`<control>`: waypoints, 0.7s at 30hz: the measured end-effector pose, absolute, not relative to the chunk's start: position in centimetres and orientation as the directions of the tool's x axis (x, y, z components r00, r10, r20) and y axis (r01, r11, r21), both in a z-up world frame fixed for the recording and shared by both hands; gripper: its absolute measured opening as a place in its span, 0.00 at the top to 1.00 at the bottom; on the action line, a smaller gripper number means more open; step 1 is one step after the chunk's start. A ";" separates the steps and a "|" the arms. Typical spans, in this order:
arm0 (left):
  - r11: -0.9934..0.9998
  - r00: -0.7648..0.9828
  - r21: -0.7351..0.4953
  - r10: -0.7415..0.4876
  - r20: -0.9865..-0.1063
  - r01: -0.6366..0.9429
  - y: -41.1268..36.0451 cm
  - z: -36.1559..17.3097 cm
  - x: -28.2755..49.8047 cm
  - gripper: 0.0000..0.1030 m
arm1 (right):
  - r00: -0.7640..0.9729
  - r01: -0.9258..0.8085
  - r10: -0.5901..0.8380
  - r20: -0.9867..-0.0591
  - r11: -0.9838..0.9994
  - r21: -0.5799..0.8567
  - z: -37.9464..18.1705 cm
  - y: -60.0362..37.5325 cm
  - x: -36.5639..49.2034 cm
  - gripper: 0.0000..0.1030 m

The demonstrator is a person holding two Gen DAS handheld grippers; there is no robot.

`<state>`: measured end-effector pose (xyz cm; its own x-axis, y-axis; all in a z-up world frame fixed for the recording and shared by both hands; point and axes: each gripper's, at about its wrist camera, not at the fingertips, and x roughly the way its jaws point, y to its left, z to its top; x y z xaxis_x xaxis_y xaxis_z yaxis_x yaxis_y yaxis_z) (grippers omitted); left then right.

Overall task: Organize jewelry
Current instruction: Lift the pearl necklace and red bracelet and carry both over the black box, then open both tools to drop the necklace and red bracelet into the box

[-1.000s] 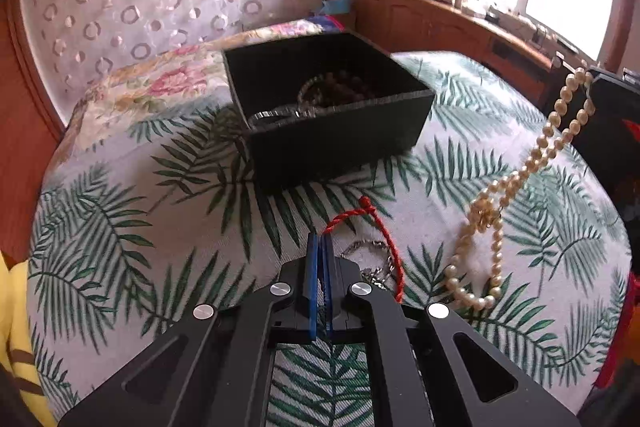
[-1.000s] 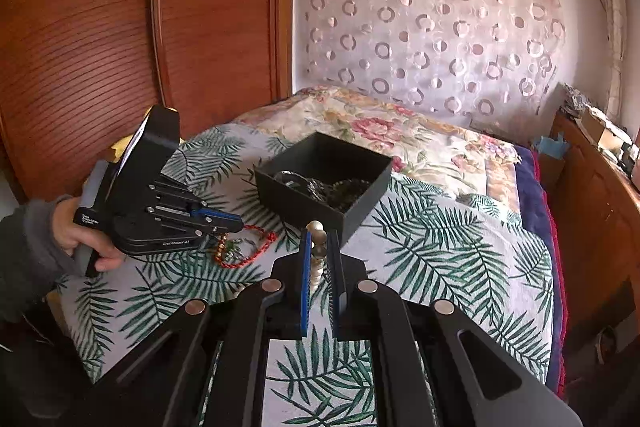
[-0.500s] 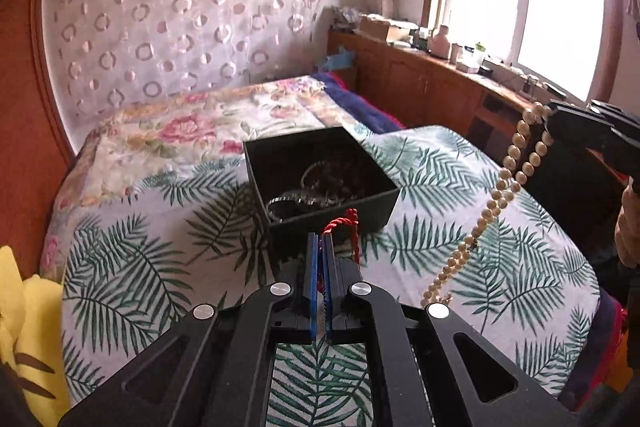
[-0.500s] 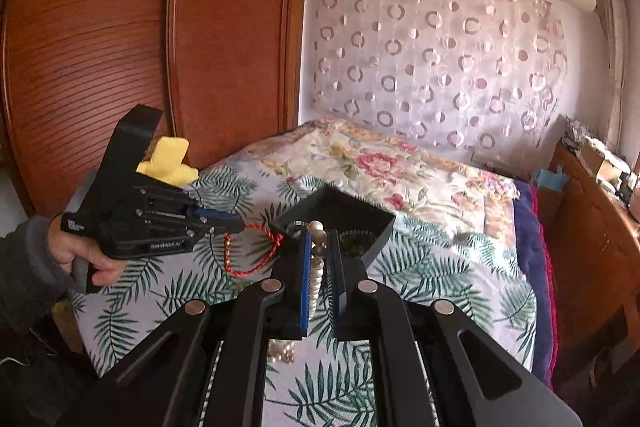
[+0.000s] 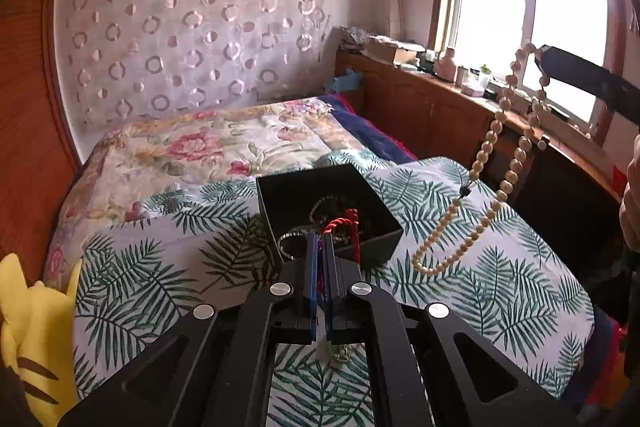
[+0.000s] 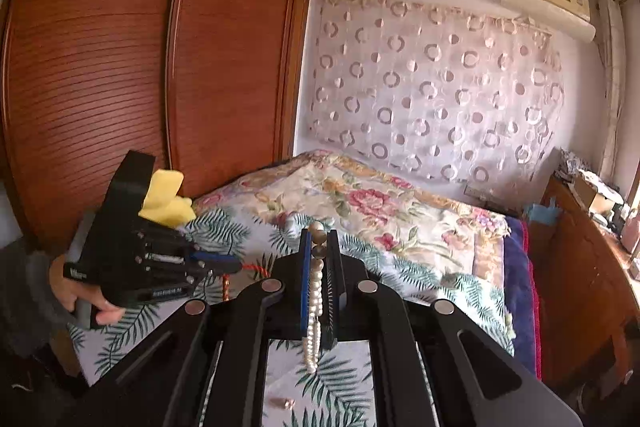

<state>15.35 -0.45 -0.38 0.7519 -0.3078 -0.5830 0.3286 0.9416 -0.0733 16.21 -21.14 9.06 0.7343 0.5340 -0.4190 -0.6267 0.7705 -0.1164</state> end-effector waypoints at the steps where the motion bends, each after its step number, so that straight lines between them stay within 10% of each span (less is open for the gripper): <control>1: 0.942 0.754 -0.078 -0.309 -0.580 0.327 -0.4 -0.3 15.6 0.99 | 0.736 -0.627 0.535 -0.415 0.770 -0.119 9.4 -20.9 16.7 0.92; 21: 0.947 0.747 -0.111 -0.306 -0.590 0.301 -0.4 -1.4 23.5 0.99 | 0.659 -0.673 0.562 -0.499 0.738 -0.057 5.4 -17.5 26.7 0.92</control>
<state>23.53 -0.36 -1.37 0.7467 -0.3064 -0.5904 0.3010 0.9472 -0.1110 26.67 -17.46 5.35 0.6593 0.5624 -0.4990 -0.6725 0.7379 -0.0570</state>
